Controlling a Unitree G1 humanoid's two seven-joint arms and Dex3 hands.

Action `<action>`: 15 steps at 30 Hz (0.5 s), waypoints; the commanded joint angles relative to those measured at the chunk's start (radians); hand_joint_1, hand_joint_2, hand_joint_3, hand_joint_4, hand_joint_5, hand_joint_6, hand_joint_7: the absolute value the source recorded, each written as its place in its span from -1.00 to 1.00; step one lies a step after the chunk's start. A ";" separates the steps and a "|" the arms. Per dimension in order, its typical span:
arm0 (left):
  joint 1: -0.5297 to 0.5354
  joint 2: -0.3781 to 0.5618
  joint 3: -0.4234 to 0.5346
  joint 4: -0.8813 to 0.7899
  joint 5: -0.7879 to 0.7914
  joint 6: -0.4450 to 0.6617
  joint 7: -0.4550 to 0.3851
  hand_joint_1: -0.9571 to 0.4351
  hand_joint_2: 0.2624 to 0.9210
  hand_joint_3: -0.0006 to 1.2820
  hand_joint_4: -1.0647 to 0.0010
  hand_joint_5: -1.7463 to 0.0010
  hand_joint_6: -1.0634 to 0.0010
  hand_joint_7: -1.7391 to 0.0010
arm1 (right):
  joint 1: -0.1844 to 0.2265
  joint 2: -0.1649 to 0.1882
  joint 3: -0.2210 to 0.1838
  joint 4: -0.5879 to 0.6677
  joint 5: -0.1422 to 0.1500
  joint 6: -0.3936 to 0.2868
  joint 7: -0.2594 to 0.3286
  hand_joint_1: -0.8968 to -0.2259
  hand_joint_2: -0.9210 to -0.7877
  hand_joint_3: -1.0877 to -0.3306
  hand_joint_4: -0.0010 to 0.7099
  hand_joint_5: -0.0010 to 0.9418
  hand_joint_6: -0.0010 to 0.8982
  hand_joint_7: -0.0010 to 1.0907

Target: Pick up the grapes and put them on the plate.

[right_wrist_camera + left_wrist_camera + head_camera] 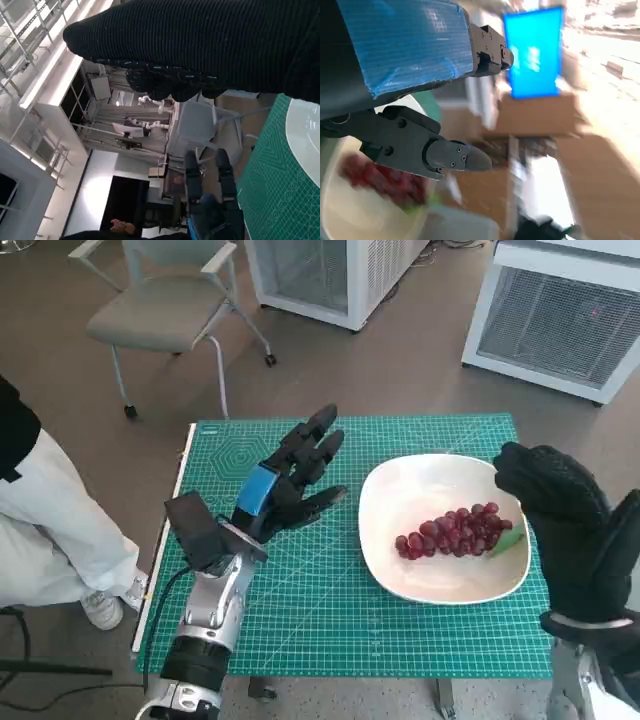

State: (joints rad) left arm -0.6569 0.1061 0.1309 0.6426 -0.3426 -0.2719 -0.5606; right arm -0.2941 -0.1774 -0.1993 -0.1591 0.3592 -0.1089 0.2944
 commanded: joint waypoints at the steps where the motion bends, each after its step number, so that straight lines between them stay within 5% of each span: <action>1: 0.048 0.032 0.029 -0.026 -0.018 -0.009 -0.038 -0.24 1.00 -0.85 0.47 0.98 0.38 0.96 | 0.006 -0.002 0.004 0.017 0.015 0.024 0.009 0.70 -1.00 0.30 0.32 0.74 -0.41 0.78; 15: 0.075 0.081 0.042 -0.043 -0.003 -0.032 -0.071 -0.29 1.00 -0.81 0.40 0.98 0.30 0.97 | 0.000 -0.008 0.009 0.012 0.028 0.047 0.018 0.70 -1.00 0.30 0.32 0.74 -0.41 0.78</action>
State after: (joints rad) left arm -0.5947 0.1876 0.1715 0.6207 -0.3524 -0.2875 -0.6218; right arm -0.2987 -0.1794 -0.1921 -0.1557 0.3793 -0.0814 0.3045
